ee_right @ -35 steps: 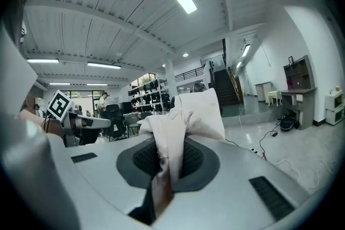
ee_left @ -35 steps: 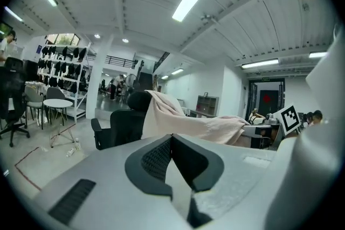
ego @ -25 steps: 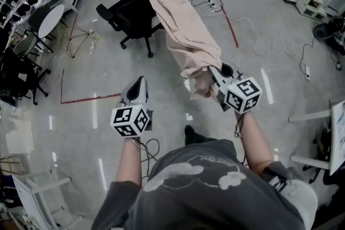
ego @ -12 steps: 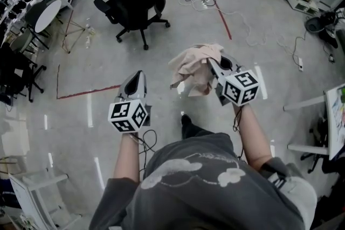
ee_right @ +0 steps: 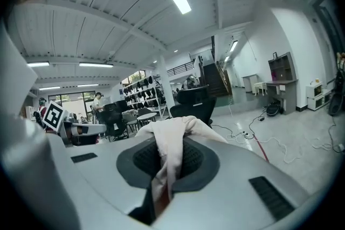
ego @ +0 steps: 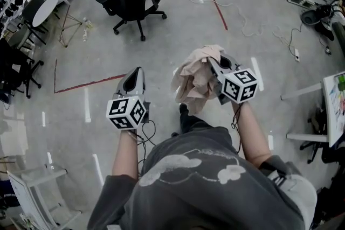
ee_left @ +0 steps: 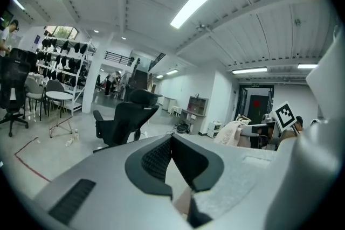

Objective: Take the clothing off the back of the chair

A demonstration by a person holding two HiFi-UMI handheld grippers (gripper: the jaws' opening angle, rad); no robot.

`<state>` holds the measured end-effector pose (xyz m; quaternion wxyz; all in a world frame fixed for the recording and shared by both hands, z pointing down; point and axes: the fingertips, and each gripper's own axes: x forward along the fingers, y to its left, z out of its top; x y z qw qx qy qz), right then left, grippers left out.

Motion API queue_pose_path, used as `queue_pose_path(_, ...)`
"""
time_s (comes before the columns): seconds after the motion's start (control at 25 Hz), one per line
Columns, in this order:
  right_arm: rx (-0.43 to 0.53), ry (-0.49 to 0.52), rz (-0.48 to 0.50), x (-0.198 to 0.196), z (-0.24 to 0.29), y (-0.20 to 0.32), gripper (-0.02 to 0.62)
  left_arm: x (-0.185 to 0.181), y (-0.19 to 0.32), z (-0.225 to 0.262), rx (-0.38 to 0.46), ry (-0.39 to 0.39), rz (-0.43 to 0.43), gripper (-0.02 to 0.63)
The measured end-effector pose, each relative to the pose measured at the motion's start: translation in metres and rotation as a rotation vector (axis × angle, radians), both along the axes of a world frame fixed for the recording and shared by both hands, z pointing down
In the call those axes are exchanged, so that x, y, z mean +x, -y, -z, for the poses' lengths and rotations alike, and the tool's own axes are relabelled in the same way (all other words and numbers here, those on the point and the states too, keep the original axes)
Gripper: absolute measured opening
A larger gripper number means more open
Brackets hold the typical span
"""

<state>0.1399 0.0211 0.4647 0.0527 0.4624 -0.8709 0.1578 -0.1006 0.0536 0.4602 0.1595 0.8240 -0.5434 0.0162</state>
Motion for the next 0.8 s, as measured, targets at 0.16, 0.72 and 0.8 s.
queue_pose_path(0.16, -0.004, 0.011, 0.027, -0.006, 0.001, -0.019, 0.019, 0.003, -0.016, 0.000, -0.001, 0.000, -0.002, 0.000)
queue_pose_path(0.72, 0.014, -0.019, 0.065, -0.013, 0.002, -0.048, 0.018, 0.010, -0.047, 0.001, 0.012, -0.006, -0.002, 0.000)
queue_pose_path(0.8, 0.016, -0.026, 0.064, -0.012, 0.002, -0.048, 0.018, 0.010, -0.047, -0.001, 0.009, -0.001, -0.006, 0.000)
